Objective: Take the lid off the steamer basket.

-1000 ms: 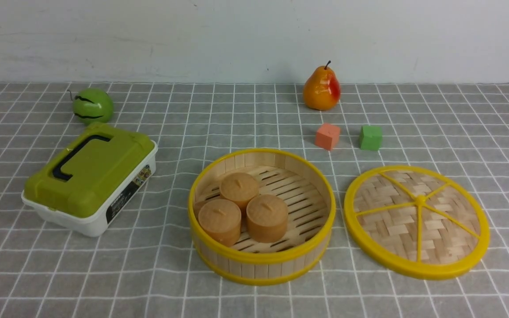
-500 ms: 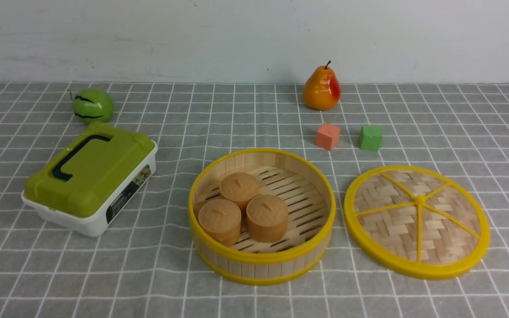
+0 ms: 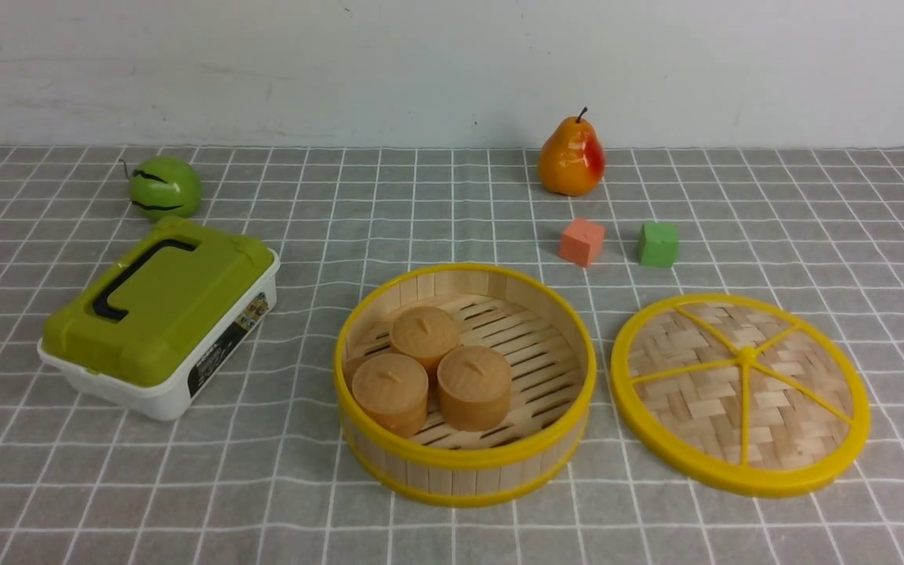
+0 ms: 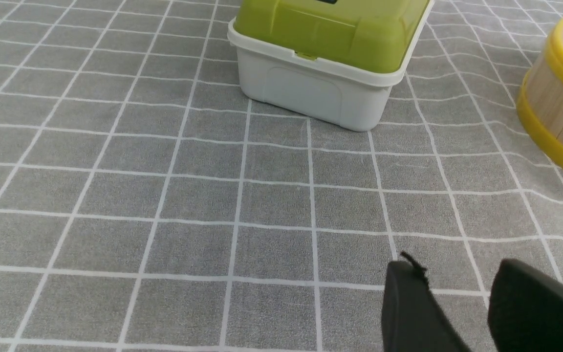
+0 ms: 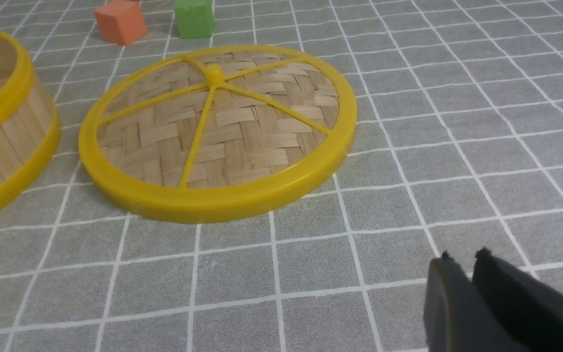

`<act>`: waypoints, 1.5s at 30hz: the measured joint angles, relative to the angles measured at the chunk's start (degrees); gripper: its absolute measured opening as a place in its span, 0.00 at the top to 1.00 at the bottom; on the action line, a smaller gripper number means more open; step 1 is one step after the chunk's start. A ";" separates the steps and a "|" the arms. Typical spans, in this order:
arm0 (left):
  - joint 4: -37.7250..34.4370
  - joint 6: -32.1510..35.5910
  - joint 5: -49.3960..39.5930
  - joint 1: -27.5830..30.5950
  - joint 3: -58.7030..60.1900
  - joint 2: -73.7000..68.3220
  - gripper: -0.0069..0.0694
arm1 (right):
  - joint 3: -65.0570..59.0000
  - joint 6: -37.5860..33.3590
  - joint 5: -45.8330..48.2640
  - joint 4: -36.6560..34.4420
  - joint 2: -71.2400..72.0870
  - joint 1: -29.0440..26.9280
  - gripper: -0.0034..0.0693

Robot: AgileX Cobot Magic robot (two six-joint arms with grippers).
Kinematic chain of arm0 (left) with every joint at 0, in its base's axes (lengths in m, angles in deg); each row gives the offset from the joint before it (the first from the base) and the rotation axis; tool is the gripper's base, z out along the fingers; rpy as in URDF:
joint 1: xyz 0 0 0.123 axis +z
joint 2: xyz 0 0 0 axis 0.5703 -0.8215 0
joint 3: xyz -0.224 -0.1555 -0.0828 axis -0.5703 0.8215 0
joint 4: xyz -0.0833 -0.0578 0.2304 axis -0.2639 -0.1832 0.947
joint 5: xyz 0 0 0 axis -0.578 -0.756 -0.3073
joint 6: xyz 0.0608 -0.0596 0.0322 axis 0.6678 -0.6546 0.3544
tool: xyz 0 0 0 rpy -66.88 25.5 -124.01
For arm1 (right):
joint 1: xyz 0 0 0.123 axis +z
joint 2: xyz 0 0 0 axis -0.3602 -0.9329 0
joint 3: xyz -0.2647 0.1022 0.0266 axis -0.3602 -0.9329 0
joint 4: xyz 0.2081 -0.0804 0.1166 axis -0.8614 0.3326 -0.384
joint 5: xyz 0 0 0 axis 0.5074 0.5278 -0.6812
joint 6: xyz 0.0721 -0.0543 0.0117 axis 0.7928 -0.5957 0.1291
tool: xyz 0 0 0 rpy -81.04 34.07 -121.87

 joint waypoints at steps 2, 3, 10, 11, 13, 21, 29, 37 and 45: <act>0.00 0.00 0.00 0.00 0.00 0.00 0.60 | 0.00 0.00 0.00 -0.13 0.00 0.00 0.89; 0.00 0.00 0.00 0.00 0.00 0.00 0.60 | 0.00 0.00 0.00 -0.17 0.00 0.00 0.88; 0.00 0.00 0.00 0.00 0.00 0.00 0.60 | 0.00 0.00 0.00 -0.17 0.02 0.00 0.87; 0.00 0.00 0.00 0.00 0.00 0.00 0.60 | 0.00 0.00 0.00 -0.17 0.02 0.00 0.87; 0.00 0.00 0.00 0.00 0.00 0.00 0.60 | 0.00 0.15 0.00 -0.17 0.02 0.00 0.86; 0.00 0.00 0.00 0.00 0.00 0.00 0.60 | 0.00 0.20 0.00 -0.17 0.02 0.00 0.85; 0.00 0.00 0.00 0.00 0.00 0.00 0.60 | 0.00 0.20 0.00 -0.12 0.02 0.00 0.84; 0.00 0.00 0.00 0.00 0.00 0.00 0.60 | 0.00 0.20 0.00 -0.12 0.06 0.00 0.82; 0.00 0.00 0.00 0.00 0.00 0.00 0.60 | 0.00 0.20 0.00 -0.17 0.06 0.00 0.81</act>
